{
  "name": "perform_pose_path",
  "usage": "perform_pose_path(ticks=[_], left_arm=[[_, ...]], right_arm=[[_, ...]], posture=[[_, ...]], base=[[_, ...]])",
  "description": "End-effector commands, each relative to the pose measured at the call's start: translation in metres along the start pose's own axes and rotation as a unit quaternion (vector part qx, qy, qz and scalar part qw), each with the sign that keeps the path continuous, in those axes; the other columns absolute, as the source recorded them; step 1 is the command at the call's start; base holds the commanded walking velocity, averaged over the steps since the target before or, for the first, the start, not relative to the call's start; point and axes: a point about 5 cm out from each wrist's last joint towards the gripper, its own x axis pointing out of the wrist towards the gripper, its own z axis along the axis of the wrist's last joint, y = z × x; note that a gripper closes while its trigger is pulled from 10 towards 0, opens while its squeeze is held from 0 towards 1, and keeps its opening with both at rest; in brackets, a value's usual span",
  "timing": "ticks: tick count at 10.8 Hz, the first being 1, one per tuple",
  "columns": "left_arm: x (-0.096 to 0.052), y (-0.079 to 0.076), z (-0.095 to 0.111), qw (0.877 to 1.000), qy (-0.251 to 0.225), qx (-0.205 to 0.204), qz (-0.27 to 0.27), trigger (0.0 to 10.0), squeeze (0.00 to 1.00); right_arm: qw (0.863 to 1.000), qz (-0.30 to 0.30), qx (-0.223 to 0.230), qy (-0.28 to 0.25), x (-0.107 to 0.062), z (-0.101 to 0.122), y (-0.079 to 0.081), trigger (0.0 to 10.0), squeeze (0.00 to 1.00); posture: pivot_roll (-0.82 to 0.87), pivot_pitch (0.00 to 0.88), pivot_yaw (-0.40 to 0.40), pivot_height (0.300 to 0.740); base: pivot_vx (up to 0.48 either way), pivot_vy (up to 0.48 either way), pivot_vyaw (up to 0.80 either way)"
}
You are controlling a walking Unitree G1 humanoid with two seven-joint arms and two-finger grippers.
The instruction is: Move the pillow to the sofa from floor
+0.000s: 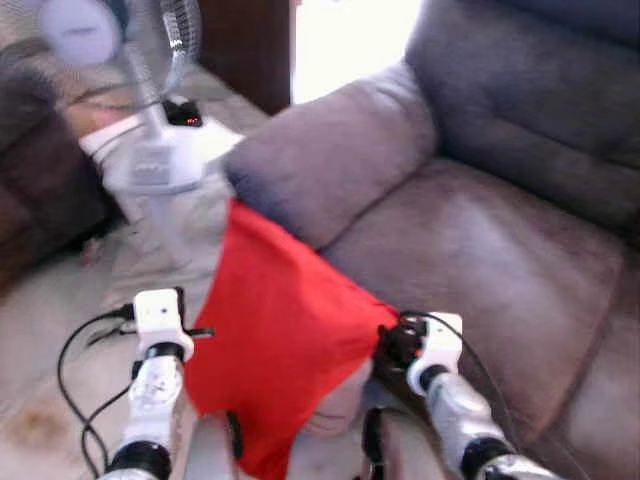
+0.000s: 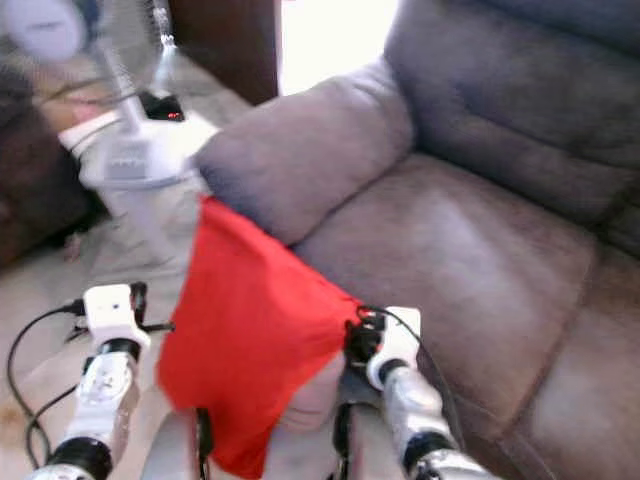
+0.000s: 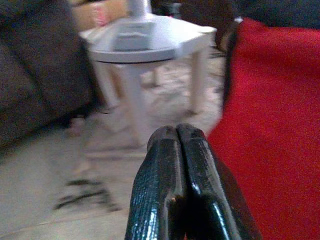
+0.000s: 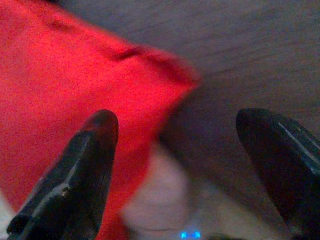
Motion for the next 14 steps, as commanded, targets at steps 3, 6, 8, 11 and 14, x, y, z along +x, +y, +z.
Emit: perform_pose_path(ticks=[3, 6, 8, 11, 14], left_arm=[[-0.004, 0.006, -0.007, 1.000, 0.022, -0.006, 0.007, 10.0, 0.00], [-0.004, 0.004, -0.007, 1.000, 0.021, -0.010, 0.003, 10.0, 0.00], [-0.002, 0.002, -0.005, 1.000, 0.018, -0.011, -0.001, 10.0, 0.00], [0.000, 0.000, 0.001, 1.000, 0.004, -0.011, -0.006, 10.0, 0.00], [0.000, 0.000, 0.006, 1.000, -0.010, -0.015, -0.010, 10.0, 0.00]], right_arm=[[0.999, -0.008, 0.035, 0.010, 0.000, -0.004, 0.000, 10.0, 1.00], [0.999, -0.012, 0.033, 0.010, 0.000, -0.004, -0.001, 10.0, 1.00], [0.999, -0.004, 0.033, 0.014, 0.001, -0.003, 0.002, 10.0, 0.00], [0.999, 0.030, 0.011, 0.016, 0.004, 0.000, 0.012, 10.0, 0.00], [1.000, 0.002, -0.010, 0.017, 0.006, 0.004, 0.009, 10.0, 0.00]], posture=[[0.11, 0.129, -0.023, 0.577], [0.12, 0.122, -0.024, 0.577], [0.12, 0.123, -0.024, 0.577], [0.13, 0.148, -0.026, 0.577], [0.14, 0.182, -0.024, 0.577]], base=[[0.000, 0.000, 0.00], [0.000, 0.000, 0.00], [0.000, 0.000, 0.00], [0.000, 0.000, 0.00], [0.000, 0.000, 0.00]])
